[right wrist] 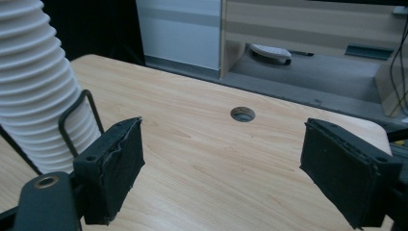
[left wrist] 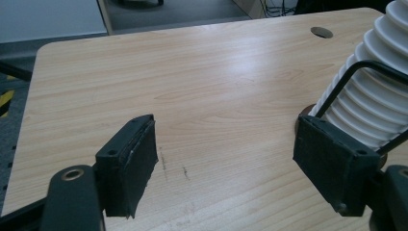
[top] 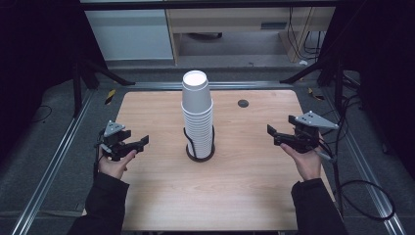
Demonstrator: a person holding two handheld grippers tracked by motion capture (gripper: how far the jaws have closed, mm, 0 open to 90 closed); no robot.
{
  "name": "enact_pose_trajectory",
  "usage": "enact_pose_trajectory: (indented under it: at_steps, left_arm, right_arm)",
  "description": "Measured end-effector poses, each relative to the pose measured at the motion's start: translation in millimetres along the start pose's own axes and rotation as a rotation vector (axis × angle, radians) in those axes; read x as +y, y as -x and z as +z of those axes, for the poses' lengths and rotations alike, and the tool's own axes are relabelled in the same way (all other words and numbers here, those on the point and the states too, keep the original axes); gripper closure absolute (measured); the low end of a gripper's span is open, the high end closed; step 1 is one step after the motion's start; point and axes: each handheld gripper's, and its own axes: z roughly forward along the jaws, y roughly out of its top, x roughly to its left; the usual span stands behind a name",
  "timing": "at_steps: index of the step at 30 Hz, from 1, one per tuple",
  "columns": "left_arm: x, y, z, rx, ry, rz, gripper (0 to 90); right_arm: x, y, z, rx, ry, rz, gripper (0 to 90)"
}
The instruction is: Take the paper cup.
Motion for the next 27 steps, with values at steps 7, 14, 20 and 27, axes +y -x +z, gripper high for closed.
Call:
enact_pose_trajectory:
  at_steps: [7,14,20,27]
  left_arm:
    - [-4.6,-1.7,-5.5,-0.006,0.000,-0.006,22.3]
    - [-11.9,-8.4,-7.5,0.018,-0.026,-0.005,22.7]
    - [-11.6,-12.3,-10.8,0.034,-0.020,-0.029,24.8]
    - [-14.1,-10.3,-10.2,0.057,-0.058,-0.009,29.2]
  right_arm:
    - [9.1,-3.0,-11.6,0.033,0.024,-0.003,14.7]
    - [37.0,-24.7,-14.1,0.097,0.088,-0.056,14.3]
    - [58.3,-41.7,-9.5,0.144,0.120,-0.092,13.8]
    - [80.0,-56.0,0.3,0.184,0.129,-0.094,14.0]
